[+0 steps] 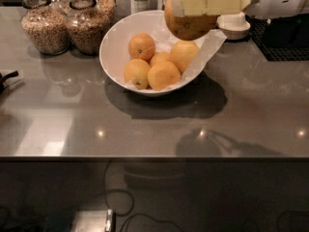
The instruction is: Pick orange from white bowl
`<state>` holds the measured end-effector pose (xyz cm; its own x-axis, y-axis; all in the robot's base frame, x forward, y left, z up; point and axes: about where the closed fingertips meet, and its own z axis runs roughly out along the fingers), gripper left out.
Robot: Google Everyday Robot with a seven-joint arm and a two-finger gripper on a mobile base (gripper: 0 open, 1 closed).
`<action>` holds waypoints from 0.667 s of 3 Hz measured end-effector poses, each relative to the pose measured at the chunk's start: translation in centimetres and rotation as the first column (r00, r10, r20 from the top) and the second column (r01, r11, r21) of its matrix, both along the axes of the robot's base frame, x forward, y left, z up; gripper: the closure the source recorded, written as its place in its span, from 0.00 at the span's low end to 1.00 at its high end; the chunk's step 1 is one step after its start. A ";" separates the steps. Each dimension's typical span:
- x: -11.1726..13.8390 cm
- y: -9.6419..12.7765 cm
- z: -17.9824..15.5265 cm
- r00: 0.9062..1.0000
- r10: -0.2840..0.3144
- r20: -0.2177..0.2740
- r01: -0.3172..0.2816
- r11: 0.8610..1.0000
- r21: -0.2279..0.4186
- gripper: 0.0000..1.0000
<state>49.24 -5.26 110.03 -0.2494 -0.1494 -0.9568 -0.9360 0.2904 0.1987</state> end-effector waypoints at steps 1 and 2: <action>-2.9 -0.6 1.2 0.994 -0.033 0.099 0.041 0.997 -0.071 1.00; -6.3 -1.2 2.5 0.981 -0.102 0.163 0.122 0.985 -0.118 1.00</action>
Offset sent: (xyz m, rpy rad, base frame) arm -0.0934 -0.0207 0.0325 -0.1667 -0.2061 -0.1906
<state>42.97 -6.42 112.50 -0.1214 -0.2515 -0.9602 -0.9125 0.4091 0.0082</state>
